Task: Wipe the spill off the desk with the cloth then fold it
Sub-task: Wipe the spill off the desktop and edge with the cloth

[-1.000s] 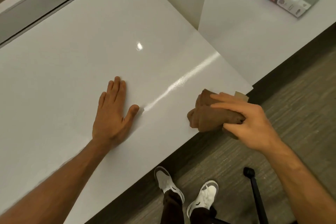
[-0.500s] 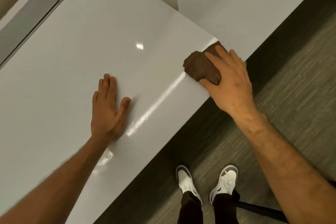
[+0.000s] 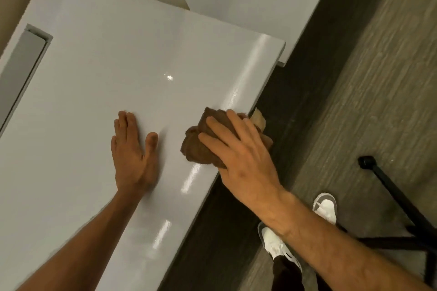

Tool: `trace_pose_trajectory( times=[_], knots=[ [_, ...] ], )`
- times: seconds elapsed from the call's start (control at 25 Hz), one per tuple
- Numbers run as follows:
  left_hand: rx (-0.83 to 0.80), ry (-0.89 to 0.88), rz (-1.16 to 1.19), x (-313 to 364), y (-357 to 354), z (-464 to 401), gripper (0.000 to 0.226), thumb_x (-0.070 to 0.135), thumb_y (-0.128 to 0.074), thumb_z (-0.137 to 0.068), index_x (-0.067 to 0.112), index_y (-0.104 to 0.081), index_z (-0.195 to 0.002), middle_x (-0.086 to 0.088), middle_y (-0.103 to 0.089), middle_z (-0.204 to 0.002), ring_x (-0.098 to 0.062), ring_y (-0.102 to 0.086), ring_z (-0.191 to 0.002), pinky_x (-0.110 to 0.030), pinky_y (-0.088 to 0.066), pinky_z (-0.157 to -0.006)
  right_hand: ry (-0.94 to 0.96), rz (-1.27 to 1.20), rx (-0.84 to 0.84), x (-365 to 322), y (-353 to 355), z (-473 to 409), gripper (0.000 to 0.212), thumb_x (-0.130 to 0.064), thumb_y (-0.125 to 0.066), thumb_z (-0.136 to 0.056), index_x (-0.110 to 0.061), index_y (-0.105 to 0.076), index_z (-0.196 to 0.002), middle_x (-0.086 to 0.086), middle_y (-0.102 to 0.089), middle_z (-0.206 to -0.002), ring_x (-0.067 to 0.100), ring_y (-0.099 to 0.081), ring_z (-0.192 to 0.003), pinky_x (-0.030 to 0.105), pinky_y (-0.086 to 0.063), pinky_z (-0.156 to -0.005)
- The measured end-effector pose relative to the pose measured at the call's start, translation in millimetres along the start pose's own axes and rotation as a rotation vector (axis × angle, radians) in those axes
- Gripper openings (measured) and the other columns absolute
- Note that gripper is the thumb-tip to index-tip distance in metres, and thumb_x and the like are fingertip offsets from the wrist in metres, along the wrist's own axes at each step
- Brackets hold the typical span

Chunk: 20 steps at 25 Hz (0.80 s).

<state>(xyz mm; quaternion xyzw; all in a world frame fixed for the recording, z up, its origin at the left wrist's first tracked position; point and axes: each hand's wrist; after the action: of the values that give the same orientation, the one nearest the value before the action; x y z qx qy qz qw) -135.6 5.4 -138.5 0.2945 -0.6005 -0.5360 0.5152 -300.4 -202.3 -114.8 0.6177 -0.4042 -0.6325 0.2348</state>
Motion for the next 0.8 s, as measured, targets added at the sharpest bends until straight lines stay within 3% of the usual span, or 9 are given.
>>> trace_pose_trajectory(
  times=[0.12, 0.28, 0.4, 0.6, 0.72, 0.8],
  knots=[
    [0.011, -0.022, -0.013, -4, -1, 0, 0.088, 0.074, -0.014, -0.097, 0.020, -0.004, -0.165, 0.003, 0.000, -0.174, -0.014, 0.003, -0.161, -0.037, 0.000, -0.129, 0.104, -0.014, -0.109, -38, -24, 42, 0.079, -0.017, -0.090, -0.061, -0.026, -0.056, -0.132, 0.005, -0.050, -0.148, 0.036, -0.035, -0.144, 0.053, -0.017, -0.119],
    [0.016, -0.034, -0.031, -6, -2, -3, 0.094, 0.079, -0.010, -0.095, 0.017, -0.004, -0.165, 0.000, -0.001, -0.174, -0.017, 0.001, -0.161, -0.038, 0.000, -0.129, 0.129, -0.184, -0.083, -63, -54, 79, 0.069, -0.016, -0.083, -0.070, -0.031, -0.055, -0.131, -0.004, -0.047, -0.150, 0.026, -0.024, -0.149, 0.051, -0.022, -0.121],
    [0.022, -0.036, -0.029, -5, -1, -3, 0.089, 0.071, -0.015, -0.098, 0.014, -0.005, -0.165, -0.002, -0.002, -0.174, -0.018, 0.000, -0.161, -0.038, -0.001, -0.130, -0.036, -0.518, 0.050, -53, -62, 106, 0.065, -0.016, -0.076, -0.082, -0.034, -0.049, -0.139, -0.015, -0.040, -0.155, 0.014, -0.018, -0.153, 0.053, -0.027, -0.120],
    [0.034, -0.029, -0.020, -4, 1, -4, 0.083, 0.060, -0.022, -0.099, 0.012, -0.008, -0.165, -0.003, -0.005, -0.174, -0.016, -0.002, -0.160, -0.028, 0.001, -0.125, -0.552, -0.899, 0.537, -58, -88, 141, 0.050, -0.021, -0.063, -0.094, -0.027, -0.052, -0.142, -0.013, -0.050, -0.149, 0.017, -0.042, -0.143, 0.037, -0.032, -0.120],
    [0.048, -0.046, -0.011, -3, -1, -6, 0.081, 0.057, -0.023, -0.099, 0.011, -0.010, -0.165, -0.004, -0.007, -0.174, -0.017, -0.004, -0.160, -0.029, -0.001, -0.126, -0.745, -1.168, 0.541, -83, -108, 148, 0.056, -0.009, -0.065, -0.093, -0.029, -0.050, -0.144, -0.008, -0.054, -0.145, 0.013, -0.052, -0.135, 0.044, -0.048, -0.108],
    [0.057, -0.037, -0.010, -4, -1, -7, 0.081, 0.056, -0.023, -0.099, 0.010, -0.011, -0.164, -0.004, -0.009, -0.174, -0.018, -0.006, -0.160, -0.031, -0.002, -0.127, -0.758, -1.200, 0.513, -110, -118, 150, 0.059, -0.010, -0.064, -0.094, -0.037, -0.048, -0.144, -0.009, -0.053, -0.147, 0.010, -0.051, -0.135, 0.043, -0.049, -0.108]
  ],
)
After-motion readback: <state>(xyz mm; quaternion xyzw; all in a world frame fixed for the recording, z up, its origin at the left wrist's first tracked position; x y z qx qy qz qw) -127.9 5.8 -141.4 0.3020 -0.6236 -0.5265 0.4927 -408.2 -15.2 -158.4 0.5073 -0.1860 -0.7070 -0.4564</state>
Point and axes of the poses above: each hand's wrist, its own z-axis away from the middle knuckle, its own y-axis out of the back of the hand, x = y × z
